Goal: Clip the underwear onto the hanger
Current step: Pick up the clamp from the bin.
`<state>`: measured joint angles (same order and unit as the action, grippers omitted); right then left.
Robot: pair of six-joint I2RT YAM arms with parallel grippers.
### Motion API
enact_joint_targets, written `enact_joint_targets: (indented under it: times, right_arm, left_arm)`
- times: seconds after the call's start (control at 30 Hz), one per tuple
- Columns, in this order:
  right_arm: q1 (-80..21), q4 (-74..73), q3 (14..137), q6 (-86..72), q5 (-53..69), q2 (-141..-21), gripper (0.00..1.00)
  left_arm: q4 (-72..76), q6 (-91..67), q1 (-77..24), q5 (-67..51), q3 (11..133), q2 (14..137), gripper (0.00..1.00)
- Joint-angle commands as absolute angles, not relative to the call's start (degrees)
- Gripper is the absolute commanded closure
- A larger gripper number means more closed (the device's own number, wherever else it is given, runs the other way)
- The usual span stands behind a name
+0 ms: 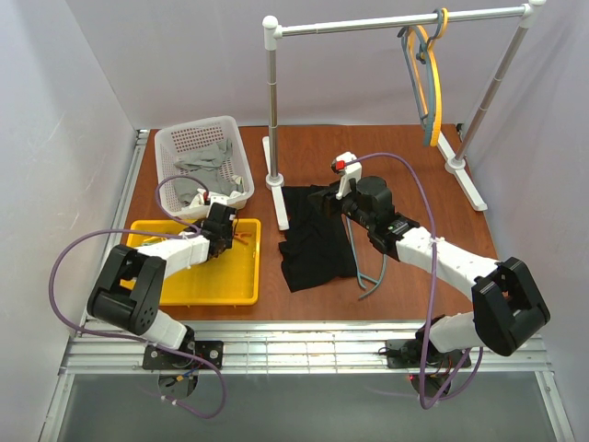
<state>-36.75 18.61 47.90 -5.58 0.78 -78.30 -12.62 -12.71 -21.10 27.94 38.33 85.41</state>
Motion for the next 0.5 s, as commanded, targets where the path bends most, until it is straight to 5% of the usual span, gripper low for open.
enact_joint_targets:
  times: [0.0,0.47]
  right_arm:
    - [-36.56,20.83,48.25,-5.62,0.26,-78.05,0.31]
    - [-36.56,20.83,47.9,-5.62,0.26,-78.22,0.31]
  left_arm:
    - [-14.06,-12.66,-20.83,27.77,39.99,87.89,0.8]
    - [-14.5,-13.89,-24.43,31.9,38.06,78.67,1.0]
